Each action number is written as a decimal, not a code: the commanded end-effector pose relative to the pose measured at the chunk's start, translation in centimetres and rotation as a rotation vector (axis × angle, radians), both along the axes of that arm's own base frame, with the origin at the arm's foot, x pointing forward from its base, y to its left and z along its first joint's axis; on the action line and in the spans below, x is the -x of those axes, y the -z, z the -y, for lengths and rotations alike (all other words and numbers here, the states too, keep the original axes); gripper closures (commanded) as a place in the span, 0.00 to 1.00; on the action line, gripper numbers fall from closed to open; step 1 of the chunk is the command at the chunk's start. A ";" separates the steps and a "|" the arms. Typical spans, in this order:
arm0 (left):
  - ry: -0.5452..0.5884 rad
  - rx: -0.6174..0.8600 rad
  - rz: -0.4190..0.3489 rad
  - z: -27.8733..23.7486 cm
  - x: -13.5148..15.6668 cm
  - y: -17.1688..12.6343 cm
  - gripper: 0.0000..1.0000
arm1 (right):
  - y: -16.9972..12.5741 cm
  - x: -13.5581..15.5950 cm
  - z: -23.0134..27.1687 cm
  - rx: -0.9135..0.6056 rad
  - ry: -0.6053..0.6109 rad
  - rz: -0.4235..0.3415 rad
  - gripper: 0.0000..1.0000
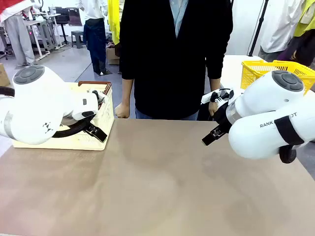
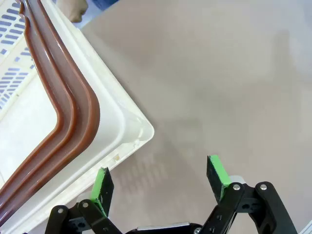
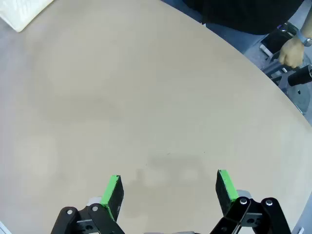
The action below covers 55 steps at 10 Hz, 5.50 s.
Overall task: Place the drinks into the Shopping basket.
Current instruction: Pick up one drink and place it into the Shopping basket.
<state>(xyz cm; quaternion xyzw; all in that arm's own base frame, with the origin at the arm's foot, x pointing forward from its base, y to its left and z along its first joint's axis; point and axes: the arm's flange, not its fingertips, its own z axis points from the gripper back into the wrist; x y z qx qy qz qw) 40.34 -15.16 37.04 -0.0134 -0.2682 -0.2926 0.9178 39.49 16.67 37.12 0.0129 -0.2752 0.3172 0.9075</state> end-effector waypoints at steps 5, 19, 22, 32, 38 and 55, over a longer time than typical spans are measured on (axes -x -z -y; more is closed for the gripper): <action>0.000 0.000 0.000 0.0 0.0 0.0 0.00 | 0.0 0.0 0.0 0.000 0.000 0.000 0.00; 0.123 0.222 -0.749 -0.5 3.9 -3.0 0.00 | -3.3 3.2 2.9 -0.453 0.087 -0.637 0.00; 0.301 0.826 -0.809 -9.3 7.1 -10.8 0.00 | -9.3 8.1 11.9 -0.971 -0.115 -0.664 0.00; -0.086 1.451 -0.481 -39.3 19.7 -4.5 0.00 | -4.6 17.0 39.7 -1.576 0.421 -0.309 0.00; -0.086 1.451 -0.481 -39.3 19.7 -4.5 0.00 | -4.6 17.0 39.7 -1.576 0.421 -0.309 0.00; -0.086 1.451 -0.481 -39.3 19.7 -4.5 0.00 | -4.6 17.0 39.7 -1.576 0.421 -0.309 0.00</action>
